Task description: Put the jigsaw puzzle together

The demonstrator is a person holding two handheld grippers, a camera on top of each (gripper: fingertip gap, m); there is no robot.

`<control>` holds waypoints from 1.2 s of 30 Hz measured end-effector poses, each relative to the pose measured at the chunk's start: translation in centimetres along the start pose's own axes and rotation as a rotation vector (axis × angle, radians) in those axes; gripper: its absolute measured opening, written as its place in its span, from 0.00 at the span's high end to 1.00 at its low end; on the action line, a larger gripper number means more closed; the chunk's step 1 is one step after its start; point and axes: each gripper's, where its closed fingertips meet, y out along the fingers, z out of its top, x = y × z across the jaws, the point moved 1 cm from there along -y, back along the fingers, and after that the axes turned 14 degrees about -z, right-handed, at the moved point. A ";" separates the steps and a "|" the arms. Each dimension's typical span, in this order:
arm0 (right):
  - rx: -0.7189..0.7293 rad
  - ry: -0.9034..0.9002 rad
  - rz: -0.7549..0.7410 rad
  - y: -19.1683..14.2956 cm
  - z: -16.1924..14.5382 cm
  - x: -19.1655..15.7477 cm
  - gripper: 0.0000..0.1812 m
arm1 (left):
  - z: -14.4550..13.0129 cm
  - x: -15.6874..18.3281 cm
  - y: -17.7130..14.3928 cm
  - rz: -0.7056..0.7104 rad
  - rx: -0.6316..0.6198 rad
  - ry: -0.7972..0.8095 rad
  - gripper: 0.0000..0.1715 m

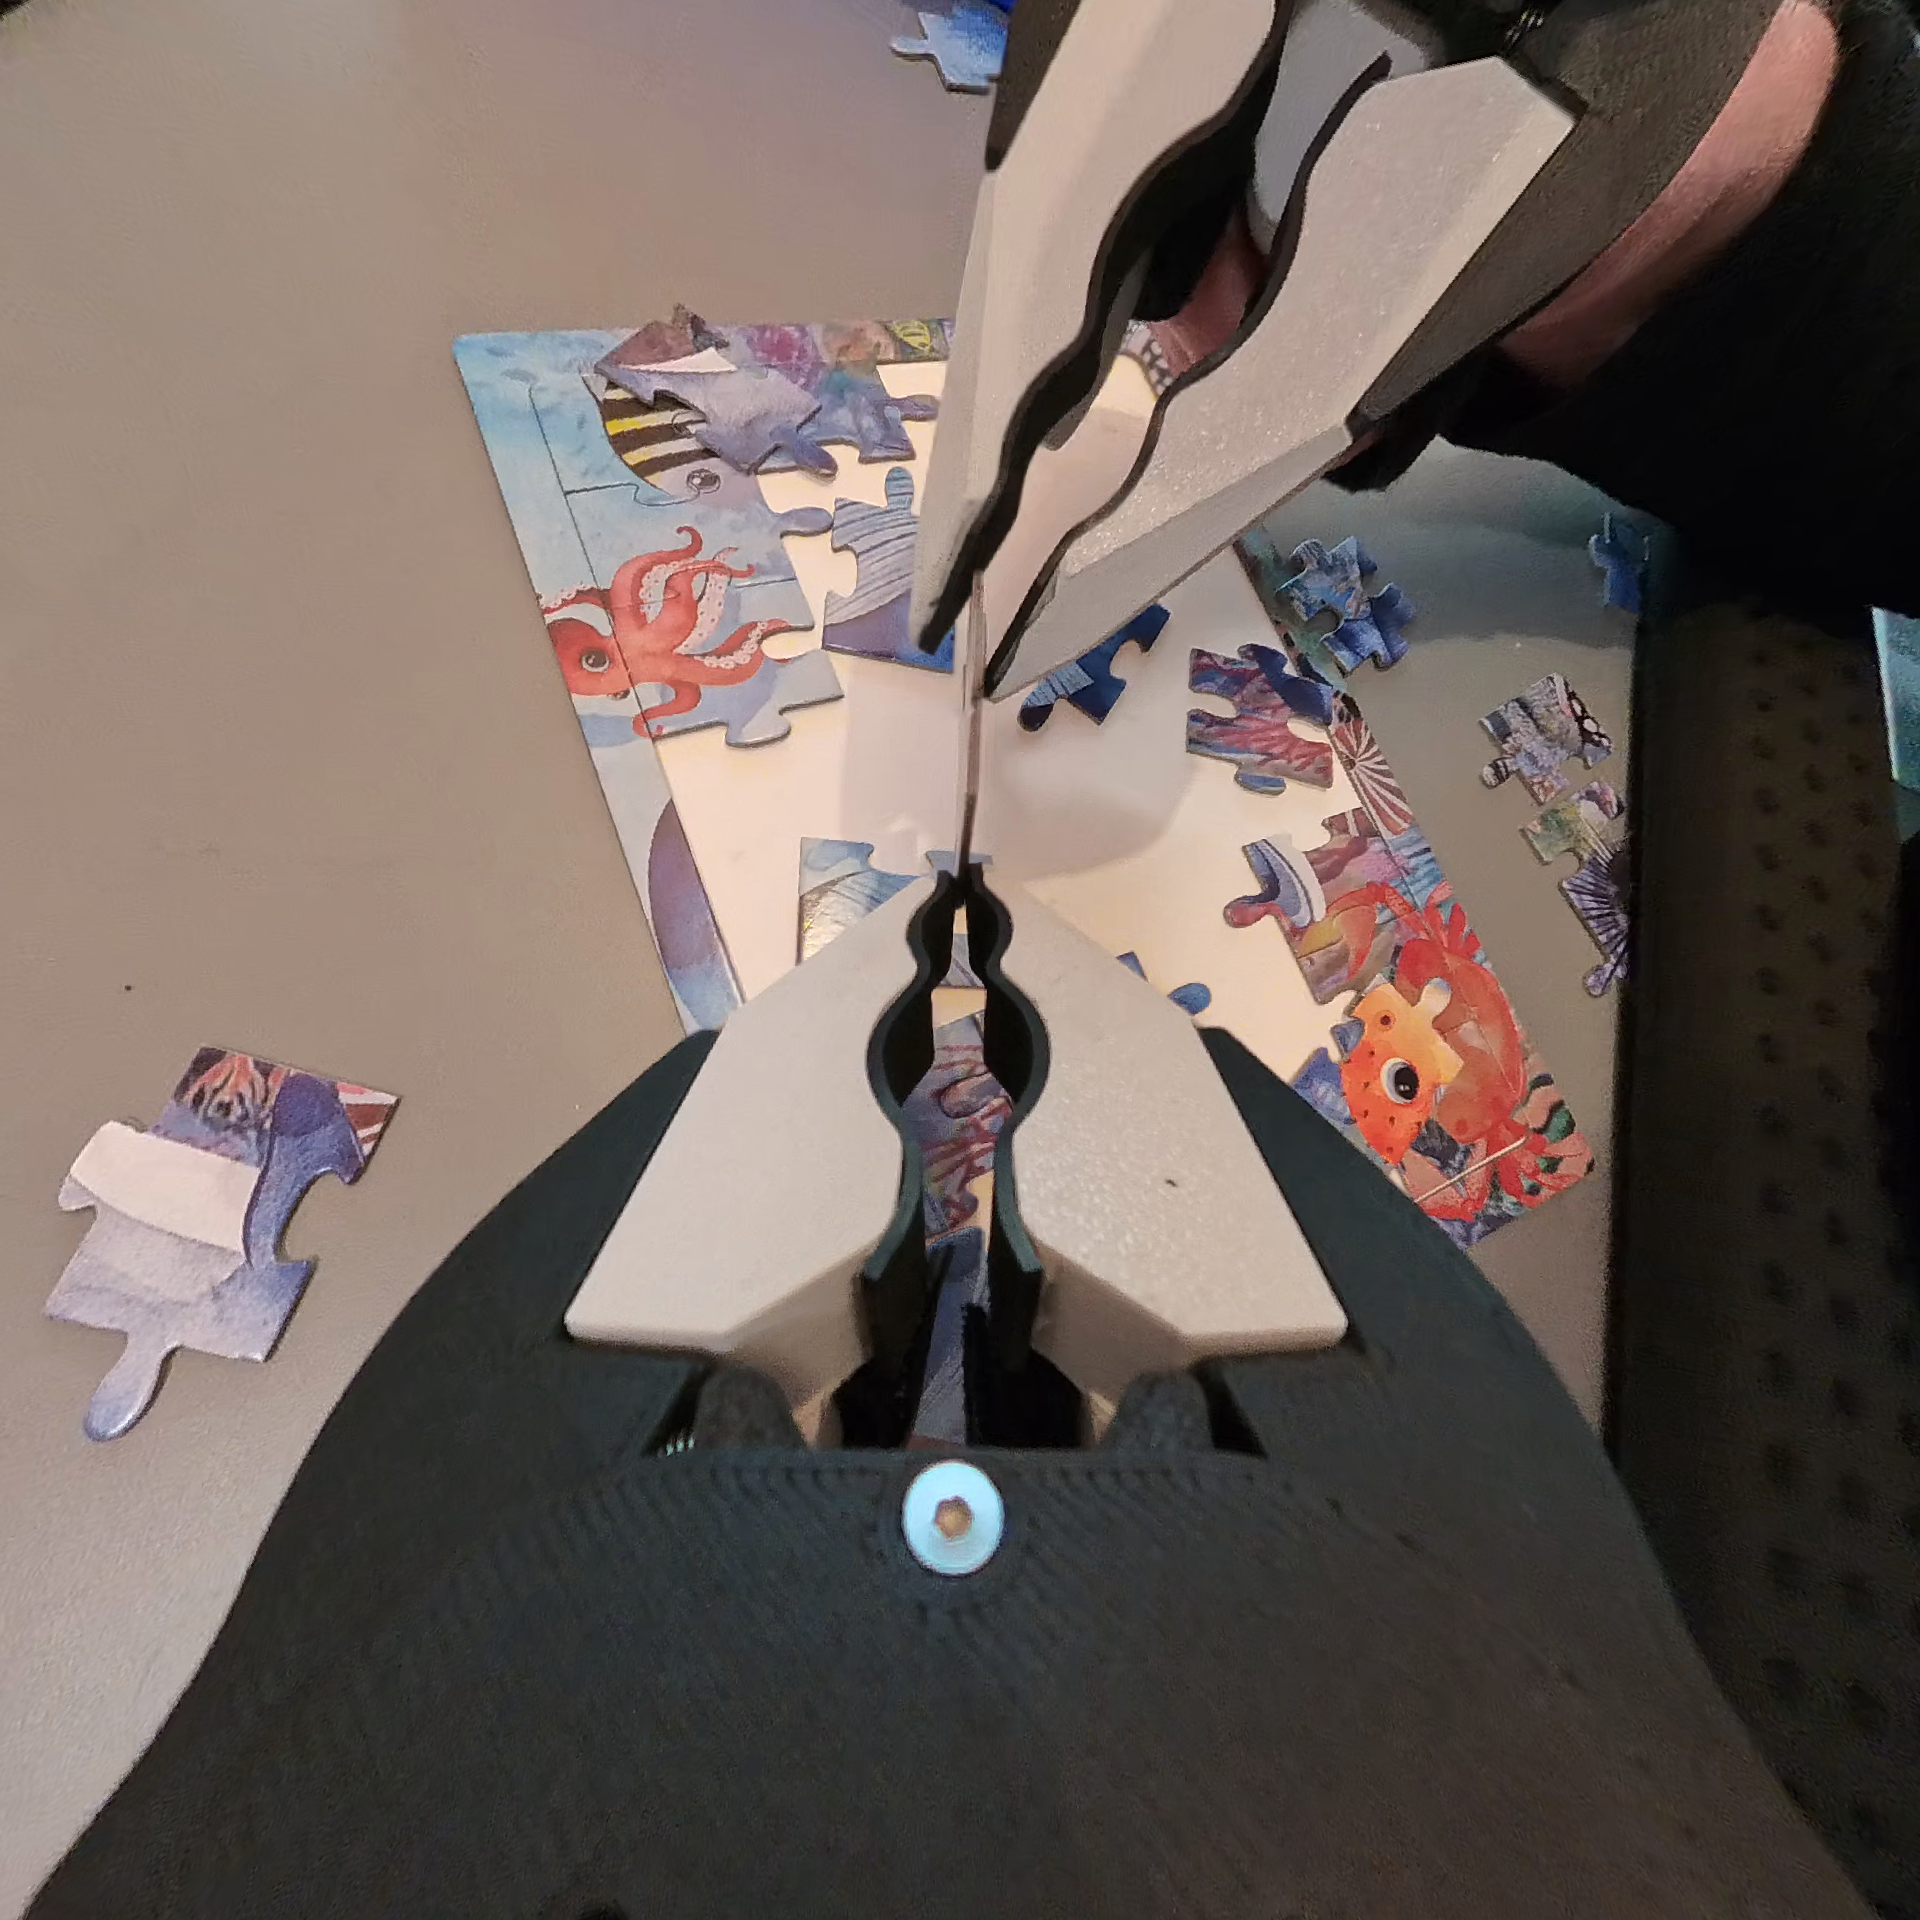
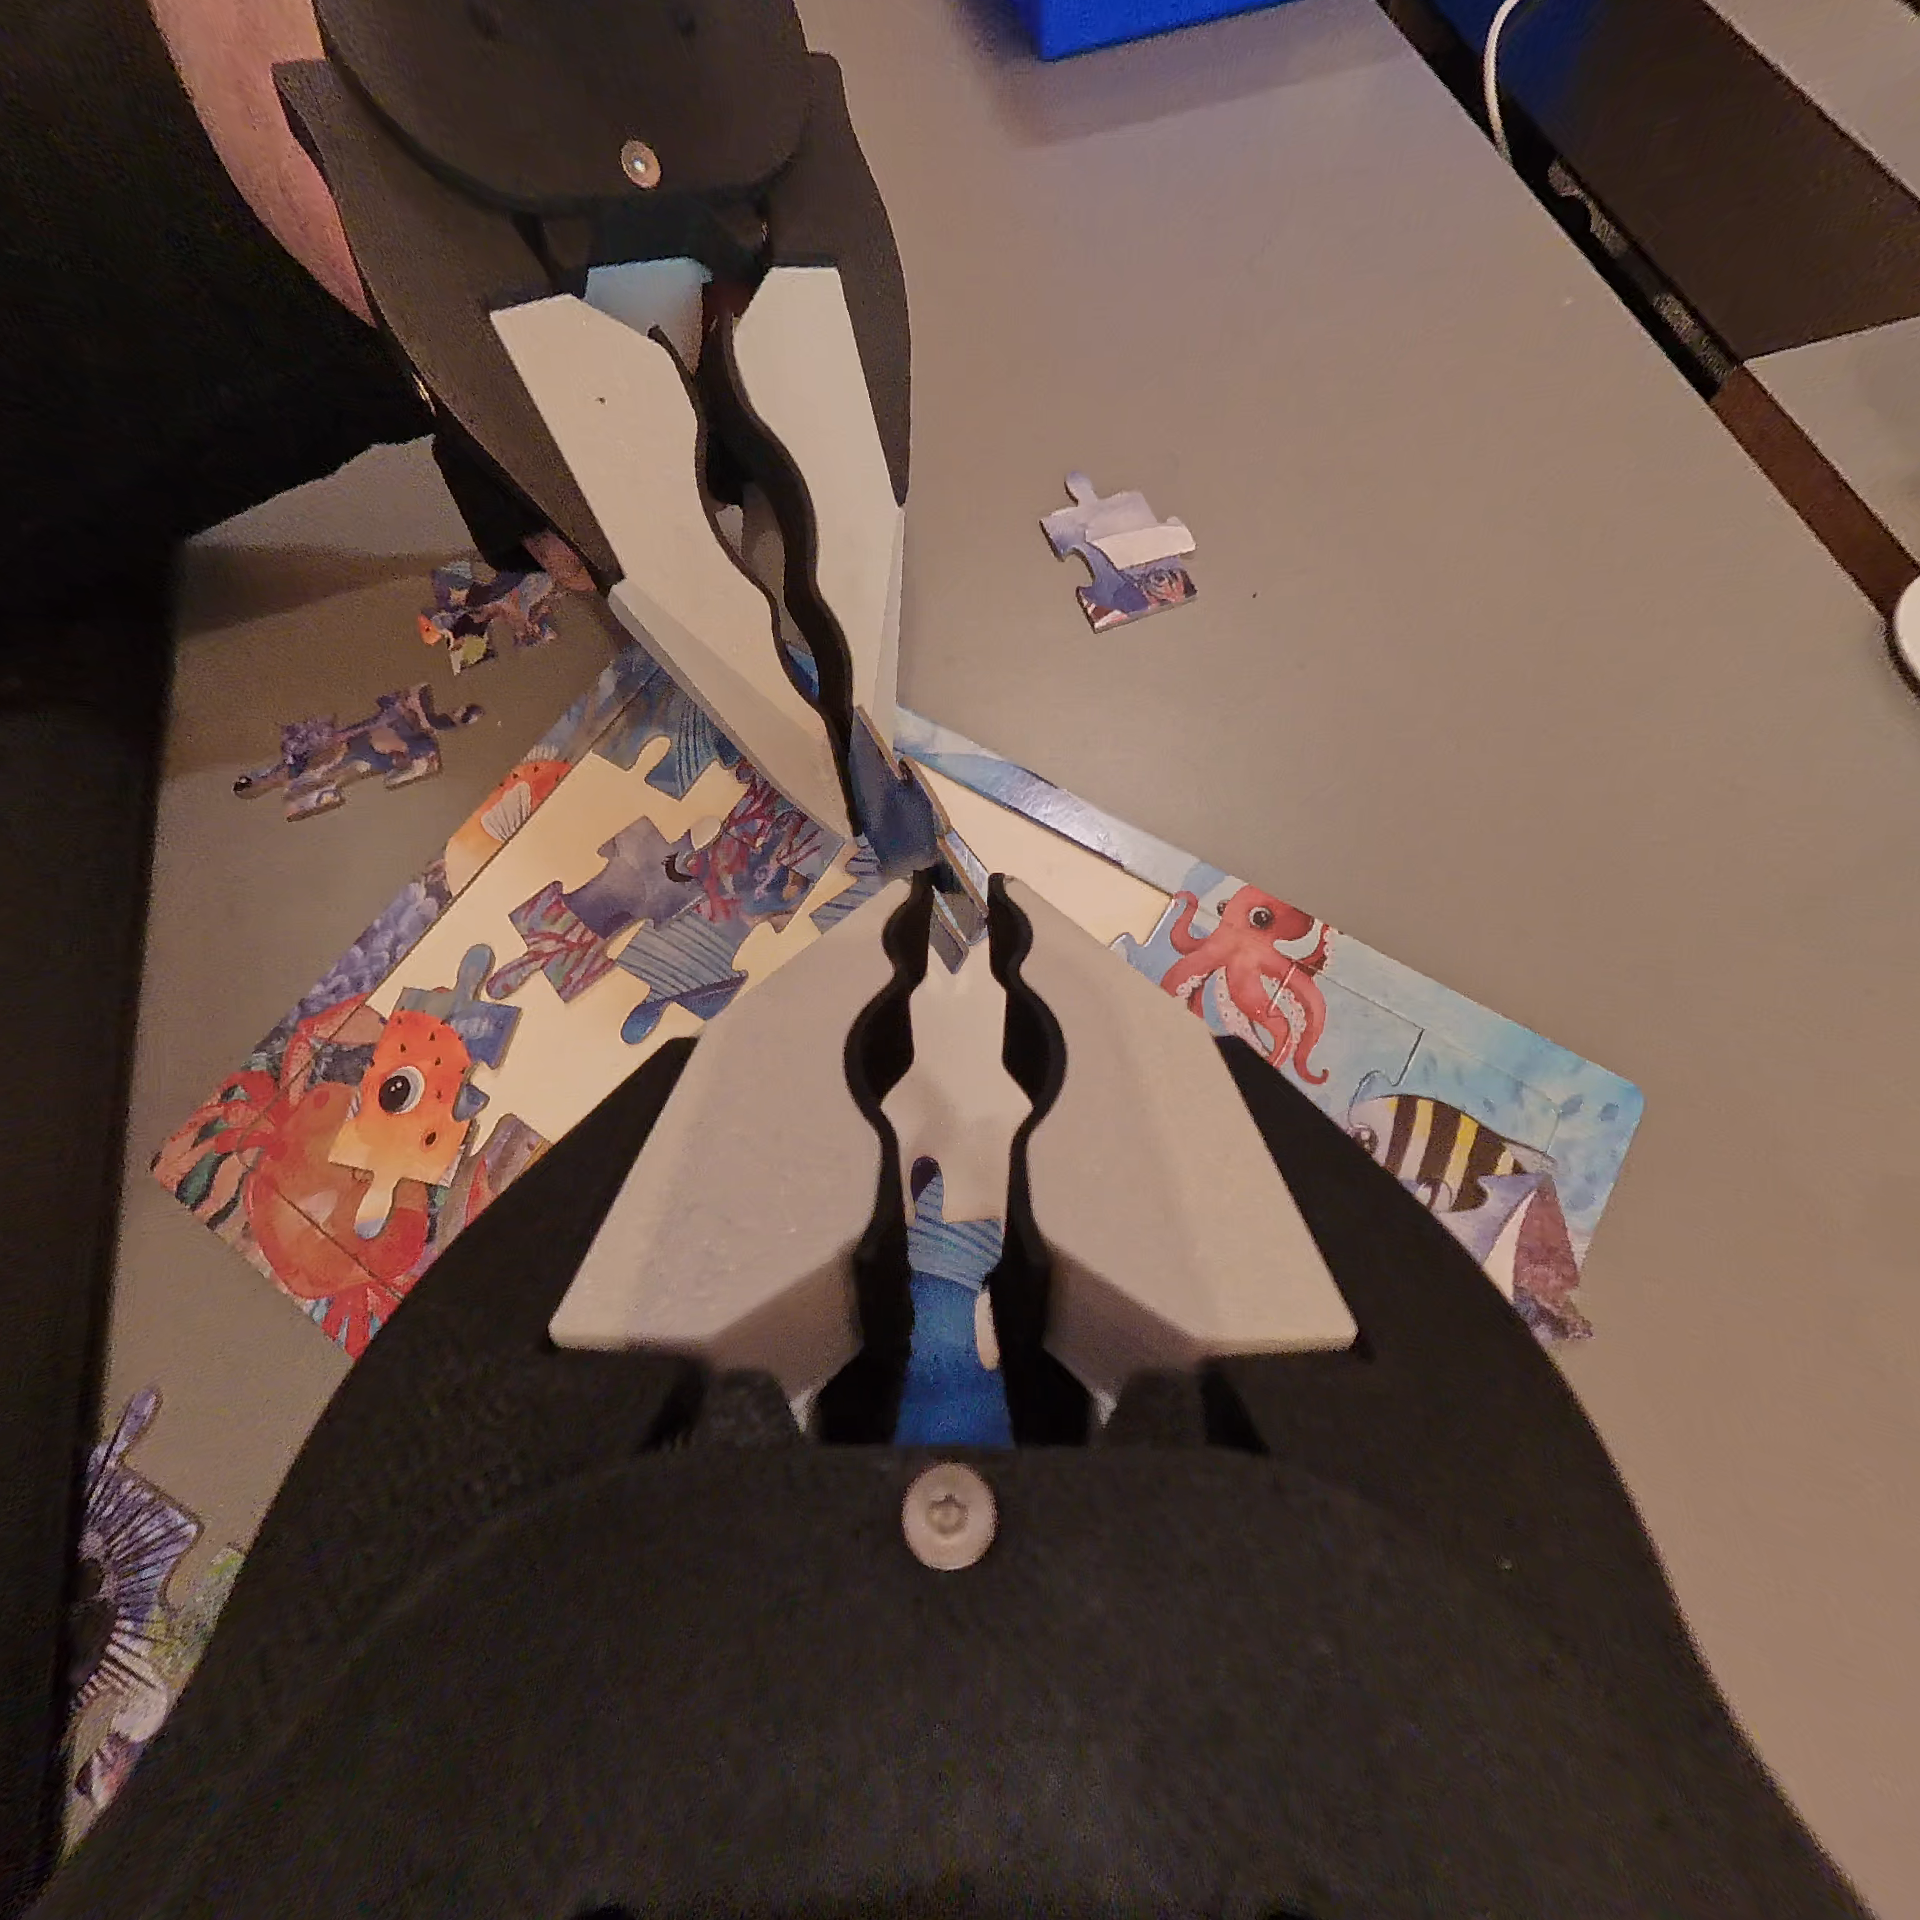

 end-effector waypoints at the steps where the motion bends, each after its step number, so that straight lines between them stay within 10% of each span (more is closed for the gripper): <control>1: -0.006 0.014 0.005 0.1 -0.2 0.0 0.95 | 0.0 -0.2 0.0 0.001 0.004 -0.006 1.00; 10: -0.020 0.182 0.073 0.4 -0.9 0.1 1.00 | 0.2 -2.4 -0.5 0.103 0.060 -0.041 0.98; 20: 0.007 0.394 0.085 0.4 -1.6 2.4 1.00 | -2.9 -2.6 0.9 0.229 -0.213 0.085 0.78; 36: -0.060 0.433 0.133 1.7 -2.7 1.1 1.00 | -1.8 2.4 4.2 -0.006 -0.195 0.174 0.84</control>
